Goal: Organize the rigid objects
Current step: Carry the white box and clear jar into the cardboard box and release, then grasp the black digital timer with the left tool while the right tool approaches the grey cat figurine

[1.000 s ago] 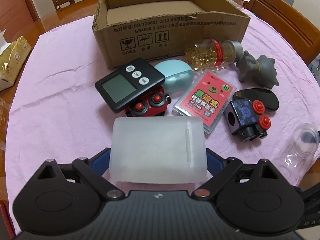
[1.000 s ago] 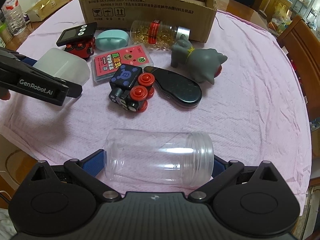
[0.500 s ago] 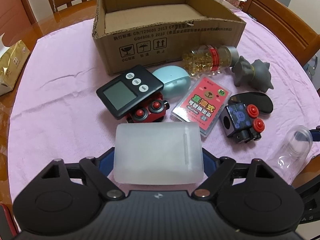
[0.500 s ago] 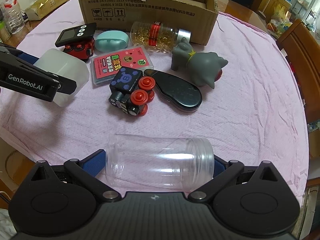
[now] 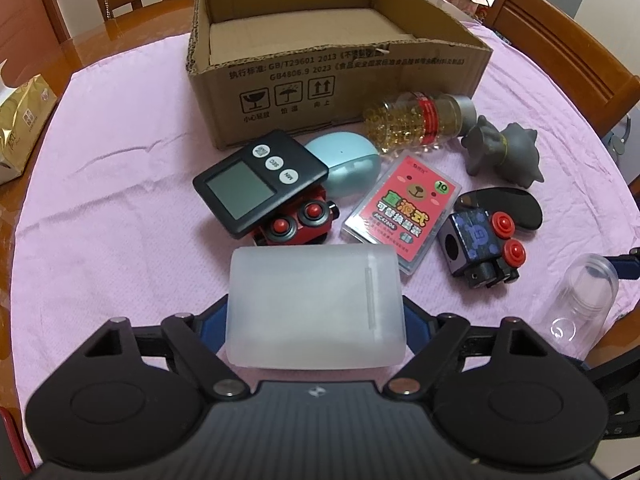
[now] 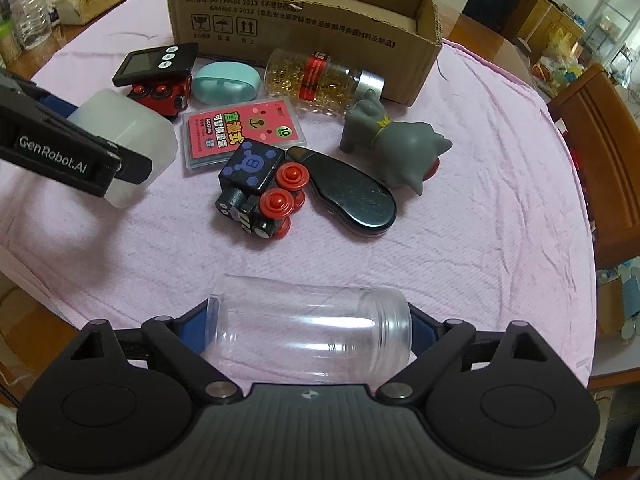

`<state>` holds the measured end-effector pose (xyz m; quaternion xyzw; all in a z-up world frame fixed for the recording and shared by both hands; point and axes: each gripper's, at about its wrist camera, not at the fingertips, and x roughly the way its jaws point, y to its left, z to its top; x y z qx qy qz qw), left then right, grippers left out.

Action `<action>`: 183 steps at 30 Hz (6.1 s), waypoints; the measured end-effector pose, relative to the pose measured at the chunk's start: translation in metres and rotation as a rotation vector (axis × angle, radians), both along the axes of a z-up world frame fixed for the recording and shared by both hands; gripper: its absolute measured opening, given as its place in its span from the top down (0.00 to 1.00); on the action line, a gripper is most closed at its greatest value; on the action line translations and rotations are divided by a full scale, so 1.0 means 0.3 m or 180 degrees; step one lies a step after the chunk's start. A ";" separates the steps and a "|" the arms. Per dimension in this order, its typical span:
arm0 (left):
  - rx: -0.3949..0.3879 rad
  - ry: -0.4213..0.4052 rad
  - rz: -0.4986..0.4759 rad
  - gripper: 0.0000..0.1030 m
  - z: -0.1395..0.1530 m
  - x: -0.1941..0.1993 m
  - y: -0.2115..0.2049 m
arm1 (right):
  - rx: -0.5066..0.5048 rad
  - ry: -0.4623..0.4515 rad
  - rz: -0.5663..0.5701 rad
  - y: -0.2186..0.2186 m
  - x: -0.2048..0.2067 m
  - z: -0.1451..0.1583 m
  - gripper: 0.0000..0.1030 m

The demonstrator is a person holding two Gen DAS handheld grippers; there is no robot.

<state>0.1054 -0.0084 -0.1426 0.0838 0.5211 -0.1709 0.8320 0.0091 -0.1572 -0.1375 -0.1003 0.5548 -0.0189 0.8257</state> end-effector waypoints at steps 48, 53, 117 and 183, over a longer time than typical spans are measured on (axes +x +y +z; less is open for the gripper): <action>-0.0069 -0.0614 -0.0252 0.20 0.427 0.153 0.053 | 0.0375 -0.0552 0.0769 -0.059 0.362 0.344 0.09; -0.0006 -0.0790 -0.0289 0.20 0.450 0.241 0.025 | 0.0339 -0.0626 0.0784 -0.068 0.396 0.361 0.09; 0.0195 -0.0952 0.1405 0.01 0.192 0.183 0.341 | 0.0464 -0.0745 0.0305 -0.158 0.928 0.330 0.09; -0.0053 -0.0339 0.0835 0.01 -0.014 0.259 0.034 | 0.0370 -0.0262 -0.1048 -0.313 0.362 -0.099 0.00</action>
